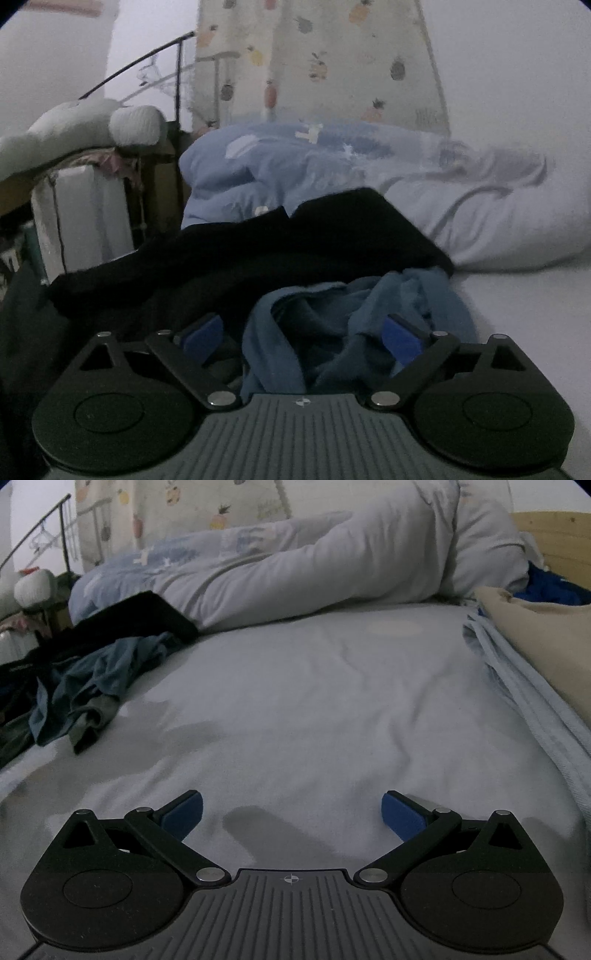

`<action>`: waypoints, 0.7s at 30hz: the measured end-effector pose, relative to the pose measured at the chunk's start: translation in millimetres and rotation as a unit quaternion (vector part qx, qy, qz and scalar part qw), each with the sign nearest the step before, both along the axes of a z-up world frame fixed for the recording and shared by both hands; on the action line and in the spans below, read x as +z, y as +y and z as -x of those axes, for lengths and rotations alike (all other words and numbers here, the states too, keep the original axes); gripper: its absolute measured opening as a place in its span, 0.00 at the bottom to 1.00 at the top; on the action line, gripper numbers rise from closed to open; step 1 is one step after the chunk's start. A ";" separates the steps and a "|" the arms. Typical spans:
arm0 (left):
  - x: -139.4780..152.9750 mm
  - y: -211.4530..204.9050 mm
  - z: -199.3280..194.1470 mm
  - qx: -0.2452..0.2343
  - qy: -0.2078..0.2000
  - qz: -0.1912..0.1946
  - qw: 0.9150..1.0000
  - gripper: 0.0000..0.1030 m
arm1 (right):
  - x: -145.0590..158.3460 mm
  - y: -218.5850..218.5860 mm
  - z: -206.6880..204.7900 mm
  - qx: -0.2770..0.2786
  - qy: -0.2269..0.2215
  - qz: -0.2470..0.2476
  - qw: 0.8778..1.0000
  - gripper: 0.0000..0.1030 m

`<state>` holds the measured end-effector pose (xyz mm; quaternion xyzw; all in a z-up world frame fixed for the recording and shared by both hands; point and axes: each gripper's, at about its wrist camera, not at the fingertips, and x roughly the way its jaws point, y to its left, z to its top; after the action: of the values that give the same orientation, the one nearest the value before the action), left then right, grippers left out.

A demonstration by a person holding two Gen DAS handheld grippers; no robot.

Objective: Fold clothes

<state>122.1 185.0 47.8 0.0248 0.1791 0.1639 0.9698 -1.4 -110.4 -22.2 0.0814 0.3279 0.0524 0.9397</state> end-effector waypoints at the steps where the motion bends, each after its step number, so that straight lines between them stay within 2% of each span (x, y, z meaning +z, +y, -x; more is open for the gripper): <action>1: -2.5 2.5 -4.7 0.002 0.007 -0.006 1.000 0.92 | -0.1 -0.1 -0.2 0.000 0.000 -0.001 1.000 1.00; 2: -5.0 5.0 -9.4 0.005 0.014 -0.013 1.000 0.88 | -0.3 0.1 -0.2 0.000 0.001 -0.001 1.000 1.00; 5: -12.7 14.1 -14.4 0.014 0.035 -0.014 0.999 0.61 | -0.1 -0.5 -0.2 0.000 0.001 -0.003 1.000 1.00; 7: -17.7 19.6 -16.8 0.010 0.054 -0.005 0.998 0.21 | 0.1 -0.8 -0.3 0.000 0.002 -0.004 1.000 1.00; 8: -20.1 22.6 -18.4 0.006 0.064 0.001 0.998 0.14 | 0.1 -0.8 -0.5 0.001 0.002 -0.004 1.000 1.00; 12: -14.7 15.0 -8.1 -0.024 0.057 0.003 0.998 0.09 | 0.4 -1.6 -1.0 0.001 0.003 -0.005 1.000 1.00; 15: 2.3 -2.4 9.0 -0.097 0.034 0.014 0.995 0.08 | 0.7 -2.7 -1.1 0.002 0.003 -0.008 1.000 1.00; 18: 18.7 -28.8 31.2 -0.207 0.012 0.044 0.977 0.08 | 0.8 -3.6 -0.8 0.001 0.002 -0.011 1.000 1.00; 21: 25.3 -62.1 51.0 -0.279 0.016 0.054 0.959 0.08 | 1.0 -6.0 -1.1 0.000 0.000 -0.022 1.000 1.00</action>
<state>71.1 123.0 73.1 0.0243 0.1895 -0.1233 0.9738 -0.2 -116.5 -21.2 0.1020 0.3271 0.0592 0.9376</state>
